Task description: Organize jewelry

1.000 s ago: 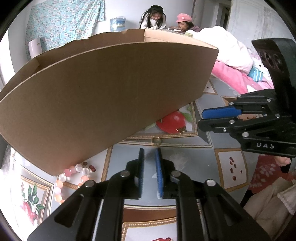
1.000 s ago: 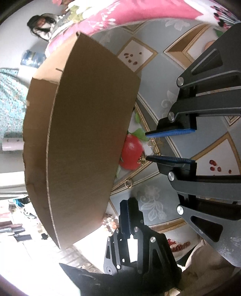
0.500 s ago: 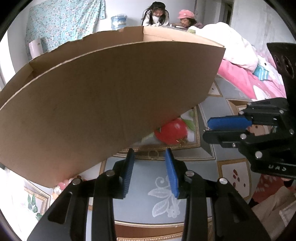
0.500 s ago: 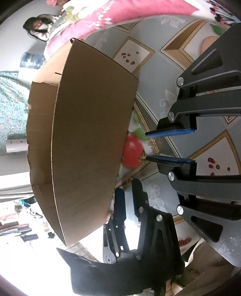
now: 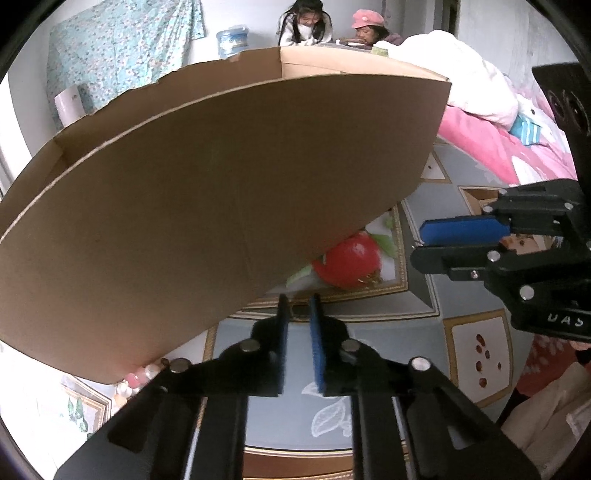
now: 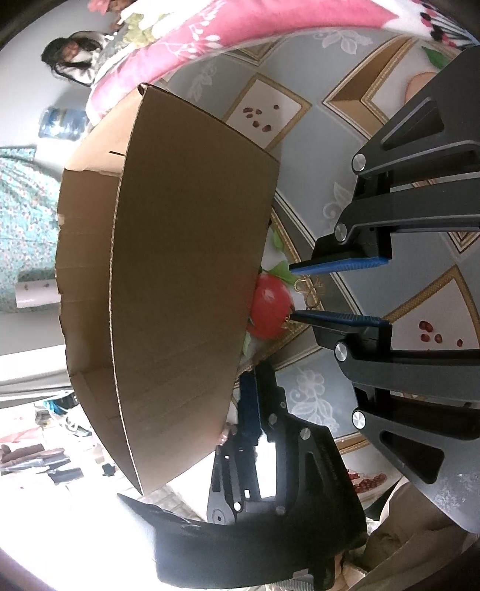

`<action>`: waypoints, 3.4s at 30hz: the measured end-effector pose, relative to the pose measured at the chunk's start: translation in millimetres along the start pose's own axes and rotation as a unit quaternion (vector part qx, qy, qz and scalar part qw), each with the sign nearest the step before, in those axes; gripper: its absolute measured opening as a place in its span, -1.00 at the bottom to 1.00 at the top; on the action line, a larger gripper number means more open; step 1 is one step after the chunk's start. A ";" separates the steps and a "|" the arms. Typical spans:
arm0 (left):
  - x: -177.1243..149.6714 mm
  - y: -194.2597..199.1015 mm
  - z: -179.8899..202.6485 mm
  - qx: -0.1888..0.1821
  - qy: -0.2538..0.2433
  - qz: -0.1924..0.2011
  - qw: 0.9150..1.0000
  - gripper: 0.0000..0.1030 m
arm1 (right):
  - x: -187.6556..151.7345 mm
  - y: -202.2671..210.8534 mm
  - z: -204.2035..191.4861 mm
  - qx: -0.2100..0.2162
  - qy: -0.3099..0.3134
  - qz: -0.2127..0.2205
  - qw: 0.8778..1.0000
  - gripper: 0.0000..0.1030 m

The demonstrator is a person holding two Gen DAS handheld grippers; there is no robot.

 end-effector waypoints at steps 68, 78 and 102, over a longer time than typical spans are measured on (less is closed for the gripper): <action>-2.3 5.3 -6.1 -0.047 0.072 -0.026 0.996 -0.76 | -4.9 2.3 7.3 0.009 -0.017 0.016 1.000 -0.66; -2.1 2.9 4.2 0.009 0.024 -0.027 0.999 -0.77 | -4.7 2.3 8.5 0.007 -0.017 0.018 1.000 -0.66; 28.4 101.3 3.9 -0.068 0.021 0.097 0.993 -0.80 | 30.8 59.4 5.3 0.021 -0.009 0.095 0.995 -0.66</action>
Point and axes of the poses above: each gripper's, at about its wrist camera, not at the fingertips, and y roughly against the way its jaws point, z to its right, x to its top, the point moved 8 cm from there along -y, roughly the way its jaws point, and after that the axes turned 8 degrees about -x, right-handed, at the moved point
